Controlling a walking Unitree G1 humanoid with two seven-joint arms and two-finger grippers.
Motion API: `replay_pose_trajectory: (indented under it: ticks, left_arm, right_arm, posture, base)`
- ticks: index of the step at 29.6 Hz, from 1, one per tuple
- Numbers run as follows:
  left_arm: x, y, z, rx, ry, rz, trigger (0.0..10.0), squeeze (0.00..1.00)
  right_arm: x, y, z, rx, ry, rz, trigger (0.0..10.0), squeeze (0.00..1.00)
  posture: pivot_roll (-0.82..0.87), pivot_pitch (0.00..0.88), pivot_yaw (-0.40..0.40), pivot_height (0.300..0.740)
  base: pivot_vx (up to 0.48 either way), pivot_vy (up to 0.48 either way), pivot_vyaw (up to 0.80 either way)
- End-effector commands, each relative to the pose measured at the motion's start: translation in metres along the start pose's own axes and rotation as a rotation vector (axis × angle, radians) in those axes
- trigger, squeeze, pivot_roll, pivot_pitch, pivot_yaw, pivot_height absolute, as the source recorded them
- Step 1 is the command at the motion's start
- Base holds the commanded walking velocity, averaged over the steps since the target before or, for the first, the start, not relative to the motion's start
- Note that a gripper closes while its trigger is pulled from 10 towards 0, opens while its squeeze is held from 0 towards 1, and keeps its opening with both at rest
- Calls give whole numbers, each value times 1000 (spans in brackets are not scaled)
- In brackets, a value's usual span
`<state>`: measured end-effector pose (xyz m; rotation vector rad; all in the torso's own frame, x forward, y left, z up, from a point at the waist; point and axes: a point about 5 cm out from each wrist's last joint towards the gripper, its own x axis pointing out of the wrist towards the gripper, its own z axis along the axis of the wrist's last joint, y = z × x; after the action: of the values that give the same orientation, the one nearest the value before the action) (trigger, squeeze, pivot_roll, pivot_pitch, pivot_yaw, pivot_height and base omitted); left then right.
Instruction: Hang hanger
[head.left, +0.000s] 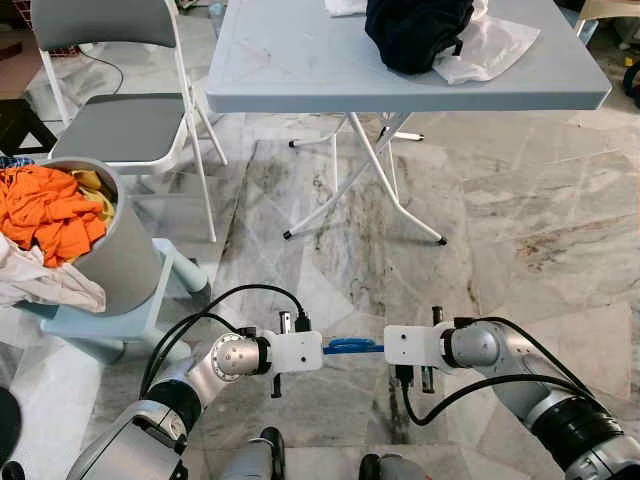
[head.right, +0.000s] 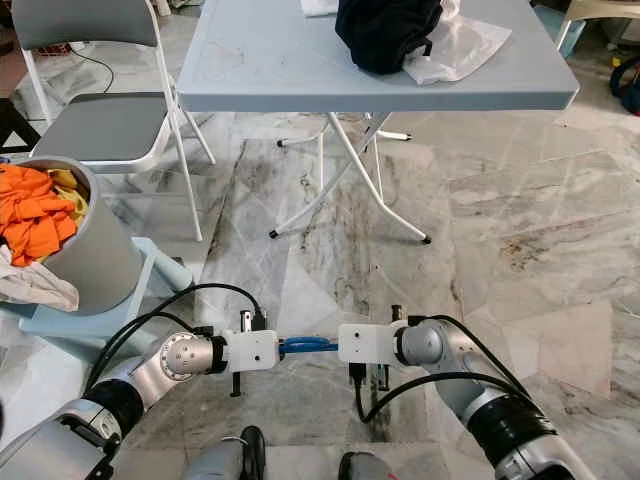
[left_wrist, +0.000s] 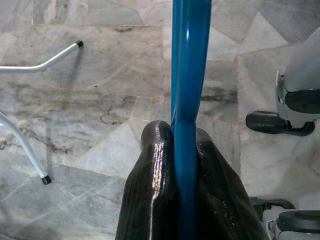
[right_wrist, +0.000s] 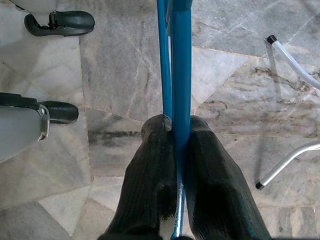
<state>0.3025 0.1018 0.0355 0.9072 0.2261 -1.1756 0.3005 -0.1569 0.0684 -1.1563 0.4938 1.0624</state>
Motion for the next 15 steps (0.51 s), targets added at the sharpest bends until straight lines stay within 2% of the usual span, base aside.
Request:
replay_pose_trajectory:
  ticks: [1,5,6,7,8,15]
  left_arm:
    - [-1,-7,-8,-12,39,-23,10000,0]
    - [-2,-6,-9,-23,46,-12,10000,0]
    - [-2,-7,-10,-42,45,-6,10000,141]
    - [-2,-7,-10,-42,45,-6,10000,141]
    - [-1,-7,-9,-59,32,-8,10000,1000]
    - [-3,-6,-6,-7,1,-5,10000,1000]
  right_arm:
    - [0,4,-1,3,1,9,0,0]
    - [0,4,-1,7,0,4,0,0]
    - [0,3,-1,8,0,3,0,0]
    - [0,3,-1,8,0,3,0,0]
    - [0,3,-1,9,0,2,0,0]
    - [0,4,-3,13,2,1,0,0]
  posture:
    - [14,244,30,740]
    - [16,242,30,740]
    - [16,242,30,740]
    - [16,242,30,740]
    - [15,241,30,740]
    - [17,243,30,740]
  base:
    - [0,0,0]
    - [0,0,0]
    - [0,0,0]
    - [0,0,0]
    - [0,0,0]
    - [0,0,0]
